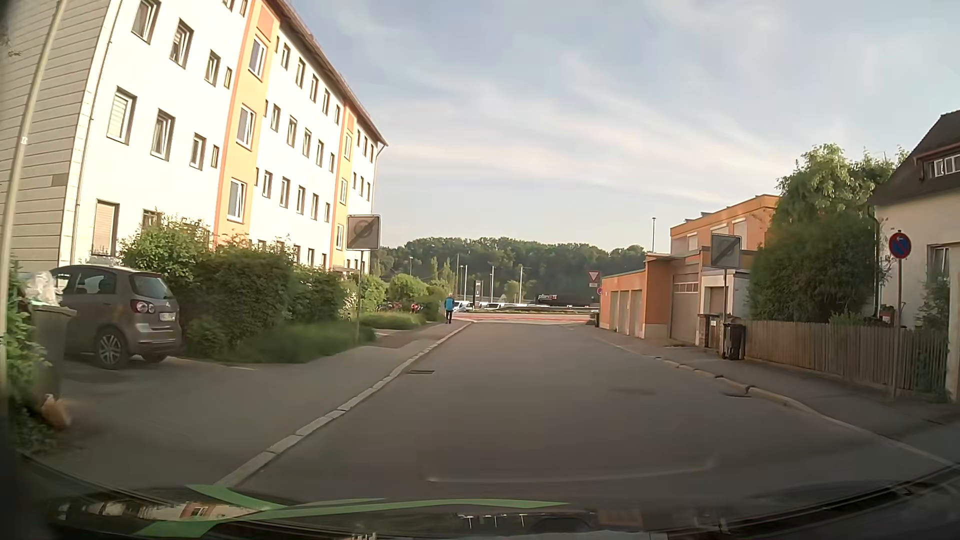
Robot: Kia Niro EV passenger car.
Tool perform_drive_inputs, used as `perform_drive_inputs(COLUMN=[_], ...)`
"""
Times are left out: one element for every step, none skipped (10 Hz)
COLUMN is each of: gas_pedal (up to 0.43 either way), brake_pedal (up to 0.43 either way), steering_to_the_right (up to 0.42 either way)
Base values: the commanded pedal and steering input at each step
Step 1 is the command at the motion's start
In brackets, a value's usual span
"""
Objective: Follow the waypoints while adhering to traffic rules and regulations
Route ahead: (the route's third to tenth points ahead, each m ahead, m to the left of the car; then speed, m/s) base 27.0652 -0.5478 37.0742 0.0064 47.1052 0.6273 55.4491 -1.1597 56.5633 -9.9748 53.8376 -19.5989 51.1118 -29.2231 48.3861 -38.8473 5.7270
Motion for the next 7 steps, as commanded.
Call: perform_drive_inputs(gas_pedal=[0.028, 0.028, 0.028, 0.028, 0.028, 0.028, 0.028], brake_pedal=[0.000, 0.000, 0.000, 0.000, 0.000, 0.000, 0.000], steering_to_the_right=[0.016, 0.018, 0.021, 0.027, 0.031, 0.033, 0.037])
